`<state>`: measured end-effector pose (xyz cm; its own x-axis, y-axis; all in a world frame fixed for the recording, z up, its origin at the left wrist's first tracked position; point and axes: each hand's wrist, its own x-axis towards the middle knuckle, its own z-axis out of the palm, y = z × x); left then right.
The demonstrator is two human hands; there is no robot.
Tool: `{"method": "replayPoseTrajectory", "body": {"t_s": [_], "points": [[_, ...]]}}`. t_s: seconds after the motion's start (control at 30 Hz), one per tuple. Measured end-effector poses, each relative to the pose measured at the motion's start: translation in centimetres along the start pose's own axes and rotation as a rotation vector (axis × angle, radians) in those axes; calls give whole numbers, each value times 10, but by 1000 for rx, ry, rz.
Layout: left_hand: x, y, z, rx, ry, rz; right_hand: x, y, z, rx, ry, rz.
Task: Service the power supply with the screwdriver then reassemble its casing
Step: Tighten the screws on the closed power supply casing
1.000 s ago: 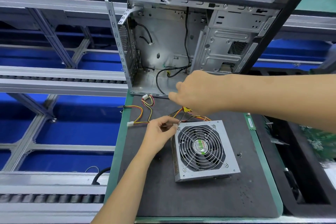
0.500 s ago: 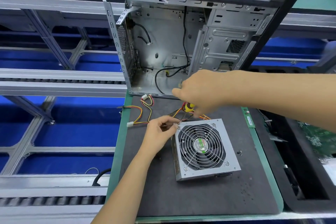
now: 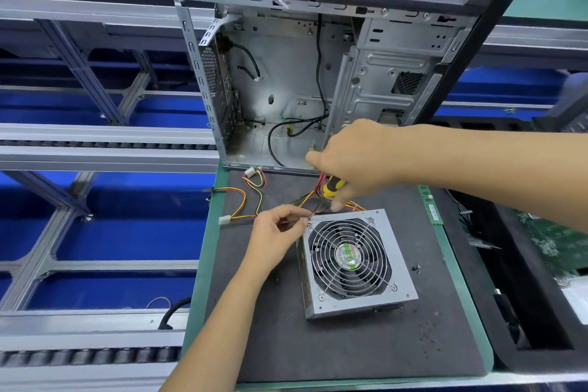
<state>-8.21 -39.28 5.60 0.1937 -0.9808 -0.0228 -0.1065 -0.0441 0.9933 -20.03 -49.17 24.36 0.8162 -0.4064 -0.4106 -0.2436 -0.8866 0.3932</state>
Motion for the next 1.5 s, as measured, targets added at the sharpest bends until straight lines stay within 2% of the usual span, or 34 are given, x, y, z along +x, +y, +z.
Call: {"method": "replayPoseTrajectory", "body": {"t_s": [0.07, 0.2, 0.57, 1.1, 1.27, 1.5], "points": [[1, 0, 0, 13, 8, -3, -1, 1, 1, 2, 9, -21], [1, -1, 1, 11, 11, 6, -6, -8, 0, -151, 146, -46], [-1, -2, 1, -4, 0, -15, -5, -20, -7, -208, 51, 1], [0, -3, 0, -29, 2, -25, -4, -27, -8, -287, 177, -140], [-2, -4, 4, -74, 0, -31, -7, -23, -15, -303, 104, -141], [-3, -8, 12, -101, 28, -5, -5, -15, -12, -246, 17, -42]]}}
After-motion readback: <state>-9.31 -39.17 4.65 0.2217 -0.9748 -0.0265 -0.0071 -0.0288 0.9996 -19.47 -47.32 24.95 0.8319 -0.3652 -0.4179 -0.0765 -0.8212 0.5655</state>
